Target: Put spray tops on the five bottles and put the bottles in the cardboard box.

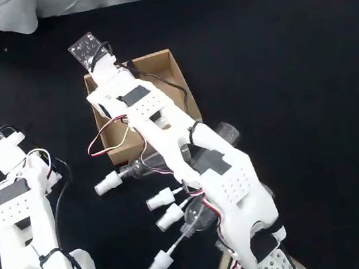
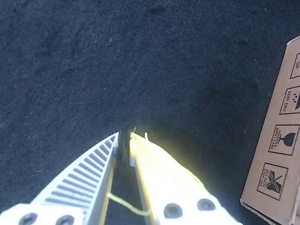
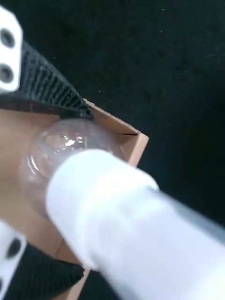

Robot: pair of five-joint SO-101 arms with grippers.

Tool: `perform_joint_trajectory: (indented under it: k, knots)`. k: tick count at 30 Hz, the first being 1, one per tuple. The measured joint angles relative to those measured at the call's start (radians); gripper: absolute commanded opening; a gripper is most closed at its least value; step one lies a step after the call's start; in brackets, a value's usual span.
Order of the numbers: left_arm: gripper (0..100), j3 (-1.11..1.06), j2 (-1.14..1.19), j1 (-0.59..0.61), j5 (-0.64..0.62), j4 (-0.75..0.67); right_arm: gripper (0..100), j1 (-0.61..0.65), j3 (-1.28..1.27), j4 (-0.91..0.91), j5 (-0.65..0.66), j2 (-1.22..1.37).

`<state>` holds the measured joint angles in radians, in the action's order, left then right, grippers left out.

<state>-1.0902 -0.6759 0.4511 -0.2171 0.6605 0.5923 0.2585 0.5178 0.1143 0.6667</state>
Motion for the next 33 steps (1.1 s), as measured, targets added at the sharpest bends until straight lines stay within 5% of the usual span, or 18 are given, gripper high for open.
perform_joint_trajectory:
  k: [33]
  knots:
    - [3,0.0,0.0,0.003,0.0,0.0,40.0,0.0,0.012,0.503,0.002,-0.117]
